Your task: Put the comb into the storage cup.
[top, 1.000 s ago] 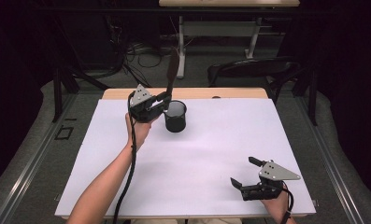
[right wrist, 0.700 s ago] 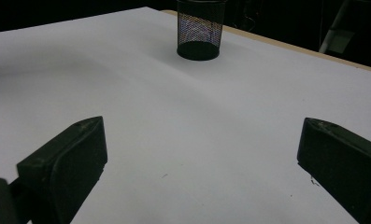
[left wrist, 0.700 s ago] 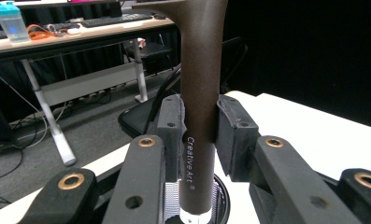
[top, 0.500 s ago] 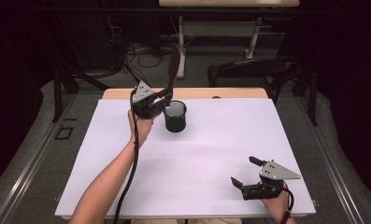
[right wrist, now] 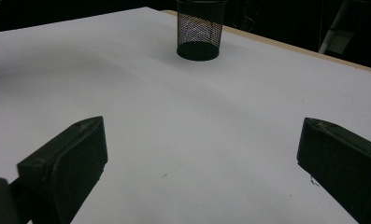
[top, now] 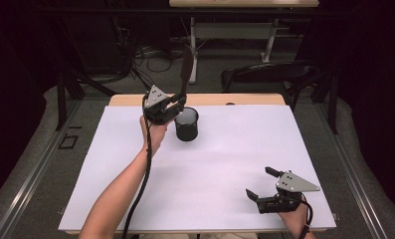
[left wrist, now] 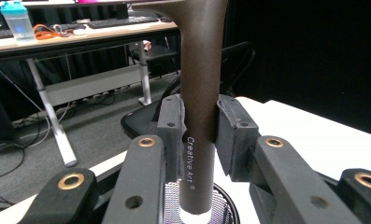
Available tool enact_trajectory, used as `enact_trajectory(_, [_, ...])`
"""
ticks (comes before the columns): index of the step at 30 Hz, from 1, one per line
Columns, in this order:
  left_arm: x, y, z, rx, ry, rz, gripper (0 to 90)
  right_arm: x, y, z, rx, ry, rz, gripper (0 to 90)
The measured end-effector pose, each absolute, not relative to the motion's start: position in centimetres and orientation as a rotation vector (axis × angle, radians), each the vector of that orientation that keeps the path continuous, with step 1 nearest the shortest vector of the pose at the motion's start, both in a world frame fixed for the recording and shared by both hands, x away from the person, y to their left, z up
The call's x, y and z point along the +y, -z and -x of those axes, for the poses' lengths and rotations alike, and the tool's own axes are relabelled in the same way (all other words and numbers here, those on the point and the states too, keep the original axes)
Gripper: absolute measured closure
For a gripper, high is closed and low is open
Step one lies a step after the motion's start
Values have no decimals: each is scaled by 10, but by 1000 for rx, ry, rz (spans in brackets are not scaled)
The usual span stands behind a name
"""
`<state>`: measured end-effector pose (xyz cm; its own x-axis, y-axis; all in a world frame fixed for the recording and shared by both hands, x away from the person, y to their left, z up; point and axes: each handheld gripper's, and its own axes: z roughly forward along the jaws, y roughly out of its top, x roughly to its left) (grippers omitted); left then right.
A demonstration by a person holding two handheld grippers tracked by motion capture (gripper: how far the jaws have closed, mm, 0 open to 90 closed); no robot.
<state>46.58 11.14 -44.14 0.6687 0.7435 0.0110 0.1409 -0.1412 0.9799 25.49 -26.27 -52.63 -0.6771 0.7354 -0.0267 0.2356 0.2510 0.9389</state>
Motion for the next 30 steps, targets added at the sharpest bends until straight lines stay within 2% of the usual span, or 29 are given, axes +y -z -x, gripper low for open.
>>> enact_trajectory(30, [106,457,-479,789,-619,-1616,725,-262,526,-255,2066,-1426,-885,15])
